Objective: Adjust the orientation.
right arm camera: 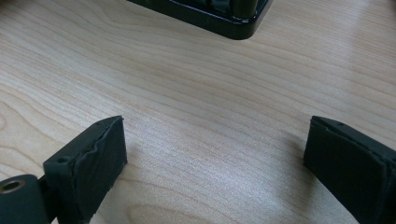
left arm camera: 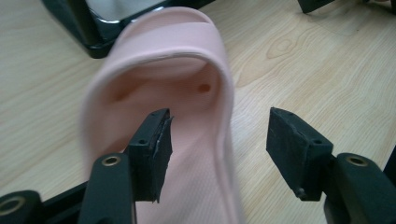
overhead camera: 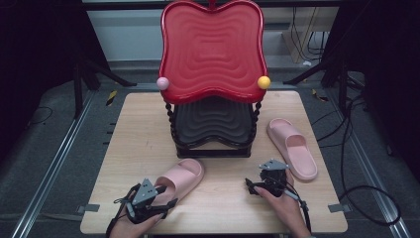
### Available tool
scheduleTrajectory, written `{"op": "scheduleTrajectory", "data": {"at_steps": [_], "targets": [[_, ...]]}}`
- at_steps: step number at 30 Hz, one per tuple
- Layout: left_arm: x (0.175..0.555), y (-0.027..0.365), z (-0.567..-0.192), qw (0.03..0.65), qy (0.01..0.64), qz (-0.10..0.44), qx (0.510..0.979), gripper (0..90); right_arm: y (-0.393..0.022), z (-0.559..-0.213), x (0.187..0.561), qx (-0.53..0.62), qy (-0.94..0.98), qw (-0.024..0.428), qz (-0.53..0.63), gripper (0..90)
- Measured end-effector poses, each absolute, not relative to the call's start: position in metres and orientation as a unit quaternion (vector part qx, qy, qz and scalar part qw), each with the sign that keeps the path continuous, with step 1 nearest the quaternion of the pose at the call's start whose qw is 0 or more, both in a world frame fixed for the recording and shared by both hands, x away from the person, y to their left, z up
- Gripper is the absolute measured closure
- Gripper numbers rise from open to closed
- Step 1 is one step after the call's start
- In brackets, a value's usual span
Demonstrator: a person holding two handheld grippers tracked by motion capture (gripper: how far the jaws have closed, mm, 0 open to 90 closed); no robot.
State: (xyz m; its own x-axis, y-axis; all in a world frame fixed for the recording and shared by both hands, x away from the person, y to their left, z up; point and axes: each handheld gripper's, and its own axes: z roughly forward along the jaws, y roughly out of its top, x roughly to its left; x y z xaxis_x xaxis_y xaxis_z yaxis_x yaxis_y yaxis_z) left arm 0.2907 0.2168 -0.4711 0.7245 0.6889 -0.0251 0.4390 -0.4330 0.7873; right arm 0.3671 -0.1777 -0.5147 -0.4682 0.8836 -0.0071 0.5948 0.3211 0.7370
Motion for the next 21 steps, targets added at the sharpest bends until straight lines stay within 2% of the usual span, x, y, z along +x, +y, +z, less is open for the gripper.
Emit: {"op": "scheduleTrajectory", "data": {"at_steps": [8, 9, 16, 21], "targets": [[0.304, 0.205, -0.476, 0.410, 0.353, 0.140, 0.829, 57.3, -0.178, -0.515, 0.367, 0.471, 0.785, 0.210, 0.343, 6.0], [0.305, 0.203, -0.475, 0.411, 0.353, 0.139, 0.829, 62.7, -0.178, -0.515, 0.367, 0.471, 0.785, 0.210, 0.343, 6.0], [0.311, 0.198, -0.477, 0.424, 0.363, 0.123, 0.821, 73.6, -0.178, -0.515, 0.367, 0.471, 0.785, 0.210, 0.343, 6.0], [0.311, 0.196, -0.479, 0.417, 0.363, 0.123, 0.824, 73.6, -0.178, -0.515, 0.367, 0.471, 0.785, 0.210, 0.343, 6.0]]}}
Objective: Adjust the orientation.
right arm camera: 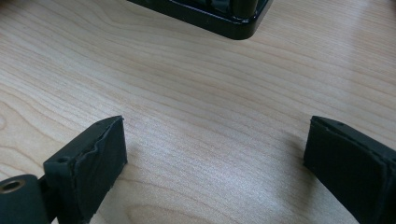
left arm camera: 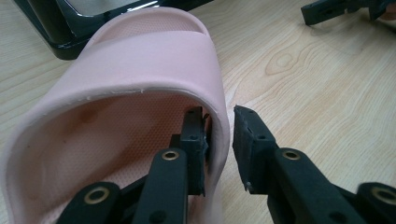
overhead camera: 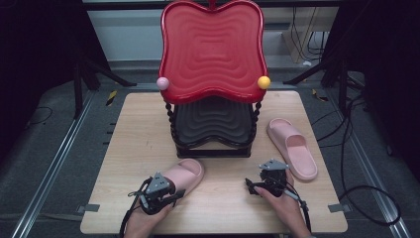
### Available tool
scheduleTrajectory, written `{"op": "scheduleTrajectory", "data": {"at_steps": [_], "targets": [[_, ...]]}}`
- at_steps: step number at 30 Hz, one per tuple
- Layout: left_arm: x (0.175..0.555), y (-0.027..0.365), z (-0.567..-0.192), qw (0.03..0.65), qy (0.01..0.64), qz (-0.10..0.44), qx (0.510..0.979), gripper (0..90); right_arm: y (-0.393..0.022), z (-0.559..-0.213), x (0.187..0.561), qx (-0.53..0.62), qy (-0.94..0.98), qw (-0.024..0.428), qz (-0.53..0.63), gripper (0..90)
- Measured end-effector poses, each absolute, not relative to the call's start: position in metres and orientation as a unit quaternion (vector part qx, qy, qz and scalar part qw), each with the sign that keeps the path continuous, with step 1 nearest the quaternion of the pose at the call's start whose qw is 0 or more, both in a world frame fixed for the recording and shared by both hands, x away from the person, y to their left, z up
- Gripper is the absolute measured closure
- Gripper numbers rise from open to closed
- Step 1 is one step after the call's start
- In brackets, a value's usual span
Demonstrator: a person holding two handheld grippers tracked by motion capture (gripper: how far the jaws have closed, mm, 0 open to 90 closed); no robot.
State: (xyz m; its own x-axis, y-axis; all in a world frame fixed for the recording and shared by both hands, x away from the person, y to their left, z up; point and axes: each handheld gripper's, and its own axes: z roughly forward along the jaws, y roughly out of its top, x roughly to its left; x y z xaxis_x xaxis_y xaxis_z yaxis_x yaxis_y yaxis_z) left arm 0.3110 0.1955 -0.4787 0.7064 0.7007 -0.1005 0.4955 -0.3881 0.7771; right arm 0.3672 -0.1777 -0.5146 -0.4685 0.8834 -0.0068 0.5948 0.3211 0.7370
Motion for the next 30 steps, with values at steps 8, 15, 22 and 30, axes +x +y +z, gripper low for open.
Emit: {"op": "scheduleTrajectory", "data": {"at_steps": [8, 15, 22, 30], "targets": [[0.311, 0.199, -0.480, 0.416, 0.365, 0.128, 0.823, 80.8, -0.178, -0.515, 0.367, 0.471, 0.786, 0.210, 0.343, 6.0], [0.302, 0.205, -0.465, 0.446, 0.367, 0.132, 0.805, 84.5, -0.178, -0.515, 0.367, 0.470, 0.785, 0.210, 0.343, 6.0], [0.284, 0.198, -0.444, 0.477, 0.348, 0.115, 0.799, 84.5, -0.178, -0.515, 0.367, 0.470, 0.786, 0.210, 0.343, 6.0], [0.289, 0.183, -0.420, 0.468, 0.341, 0.103, 0.809, 84.4, -0.178, -0.515, 0.367, 0.470, 0.786, 0.211, 0.343, 6.0]]}}
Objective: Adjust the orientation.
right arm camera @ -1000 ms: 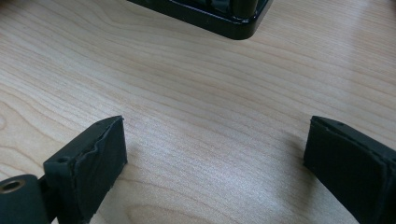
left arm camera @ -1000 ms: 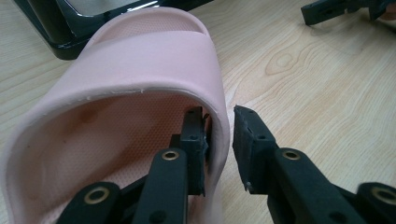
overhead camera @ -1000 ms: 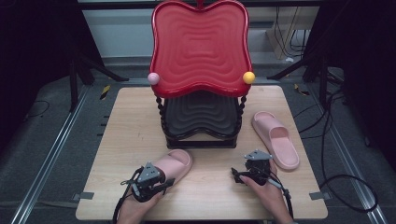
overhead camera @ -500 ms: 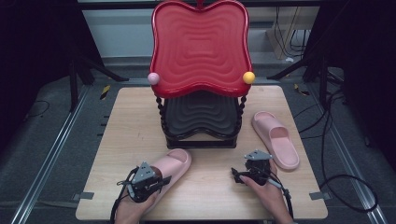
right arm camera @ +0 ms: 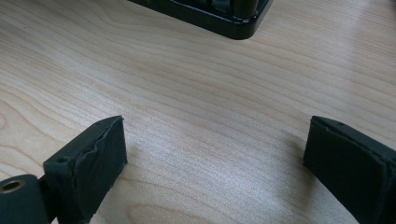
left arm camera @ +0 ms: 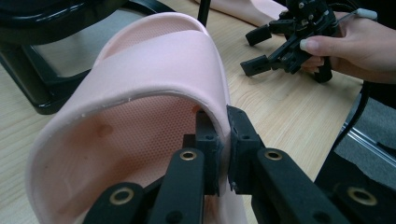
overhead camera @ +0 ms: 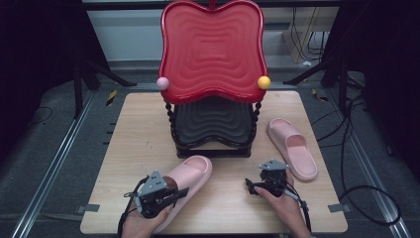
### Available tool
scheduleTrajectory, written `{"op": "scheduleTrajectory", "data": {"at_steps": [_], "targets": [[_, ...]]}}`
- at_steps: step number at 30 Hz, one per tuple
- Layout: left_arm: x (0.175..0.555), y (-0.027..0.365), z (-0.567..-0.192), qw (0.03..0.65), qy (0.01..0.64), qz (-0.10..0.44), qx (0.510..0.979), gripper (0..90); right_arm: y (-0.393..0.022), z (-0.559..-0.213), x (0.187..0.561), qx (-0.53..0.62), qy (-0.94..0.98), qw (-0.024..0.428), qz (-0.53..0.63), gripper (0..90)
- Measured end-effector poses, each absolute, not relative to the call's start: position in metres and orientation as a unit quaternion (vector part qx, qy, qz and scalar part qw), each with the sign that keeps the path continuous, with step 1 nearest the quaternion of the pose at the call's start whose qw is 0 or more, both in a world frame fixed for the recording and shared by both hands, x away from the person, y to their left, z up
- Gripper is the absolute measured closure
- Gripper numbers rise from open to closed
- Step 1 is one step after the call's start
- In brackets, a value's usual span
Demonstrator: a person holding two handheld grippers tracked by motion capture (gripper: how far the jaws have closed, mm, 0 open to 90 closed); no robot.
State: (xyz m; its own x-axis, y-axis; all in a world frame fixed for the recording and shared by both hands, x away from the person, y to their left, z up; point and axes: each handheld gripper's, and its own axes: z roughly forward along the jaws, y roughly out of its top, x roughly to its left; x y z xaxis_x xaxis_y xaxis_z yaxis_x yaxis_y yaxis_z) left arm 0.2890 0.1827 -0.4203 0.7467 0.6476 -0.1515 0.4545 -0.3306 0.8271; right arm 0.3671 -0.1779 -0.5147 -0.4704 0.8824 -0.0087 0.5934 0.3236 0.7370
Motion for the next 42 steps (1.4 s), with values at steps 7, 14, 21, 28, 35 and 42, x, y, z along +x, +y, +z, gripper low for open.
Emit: {"op": "scheduleTrajectory", "data": {"at_steps": [7, 14, 21, 28, 35, 42], "targets": [[0.307, 0.168, -0.396, 0.444, 0.329, 0.118, 0.825, 84.5, -0.178, -0.515, 0.367, 0.470, 0.786, 0.208, 0.344, 6.0], [0.309, 0.162, -0.387, 0.454, 0.318, 0.125, 0.823, 84.6, -0.178, -0.515, 0.367, 0.469, 0.786, 0.208, 0.344, 6.0], [0.309, 0.155, -0.382, 0.457, 0.312, 0.130, 0.823, 84.6, -0.178, -0.515, 0.367, 0.469, 0.786, 0.208, 0.344, 6.0], [0.317, 0.147, -0.371, 0.452, 0.310, 0.143, 0.824, 84.7, -0.178, -0.515, 0.367, 0.469, 0.786, 0.208, 0.344, 6.0], [0.327, 0.134, -0.360, 0.453, 0.304, 0.155, 0.824, 84.7, -0.178, -0.515, 0.367, 0.470, 0.786, 0.208, 0.343, 6.0], [0.336, 0.128, -0.351, 0.463, 0.309, 0.156, 0.816, 84.7, -0.178, -0.515, 0.366, 0.468, 0.787, 0.208, 0.344, 6.0]]}}
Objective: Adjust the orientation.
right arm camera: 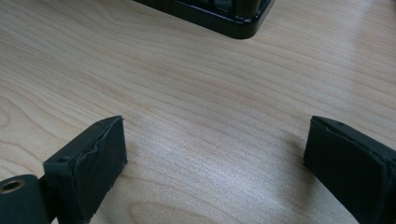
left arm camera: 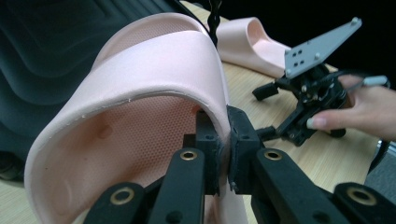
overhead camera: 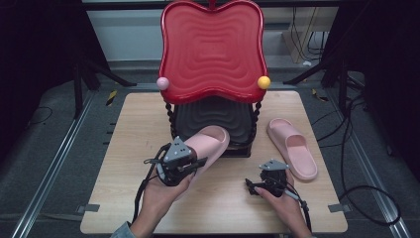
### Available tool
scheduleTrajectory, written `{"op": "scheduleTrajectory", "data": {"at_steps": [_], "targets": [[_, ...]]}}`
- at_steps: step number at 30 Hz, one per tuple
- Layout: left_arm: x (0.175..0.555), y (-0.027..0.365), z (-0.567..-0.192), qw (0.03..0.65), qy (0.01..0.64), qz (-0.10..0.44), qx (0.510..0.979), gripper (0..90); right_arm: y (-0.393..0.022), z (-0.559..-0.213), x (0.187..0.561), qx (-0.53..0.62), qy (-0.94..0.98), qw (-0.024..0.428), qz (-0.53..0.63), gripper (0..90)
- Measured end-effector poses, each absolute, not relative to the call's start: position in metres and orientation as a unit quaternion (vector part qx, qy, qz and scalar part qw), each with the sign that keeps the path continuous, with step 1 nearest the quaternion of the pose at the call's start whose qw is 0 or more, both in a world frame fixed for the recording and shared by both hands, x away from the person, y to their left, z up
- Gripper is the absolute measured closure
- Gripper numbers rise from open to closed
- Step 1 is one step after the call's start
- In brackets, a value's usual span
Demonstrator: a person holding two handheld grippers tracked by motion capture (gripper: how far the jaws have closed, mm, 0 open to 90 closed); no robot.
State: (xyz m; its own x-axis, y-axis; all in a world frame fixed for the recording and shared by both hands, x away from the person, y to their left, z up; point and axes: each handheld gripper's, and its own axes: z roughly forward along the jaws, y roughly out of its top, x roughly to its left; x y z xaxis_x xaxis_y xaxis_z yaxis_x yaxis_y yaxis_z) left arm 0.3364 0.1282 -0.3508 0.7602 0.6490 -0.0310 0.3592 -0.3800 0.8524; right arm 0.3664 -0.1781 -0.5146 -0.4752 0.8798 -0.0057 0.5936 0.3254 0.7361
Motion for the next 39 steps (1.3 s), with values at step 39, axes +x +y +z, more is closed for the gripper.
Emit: {"op": "scheduleTrajectory", "data": {"at_steps": [39], "targets": [[0.425, 0.080, -0.369, 0.476, 0.409, 0.310, 0.714, 84.8, -0.179, -0.515, 0.366, 0.461, 0.791, 0.207, 0.345, 6.0]]}}
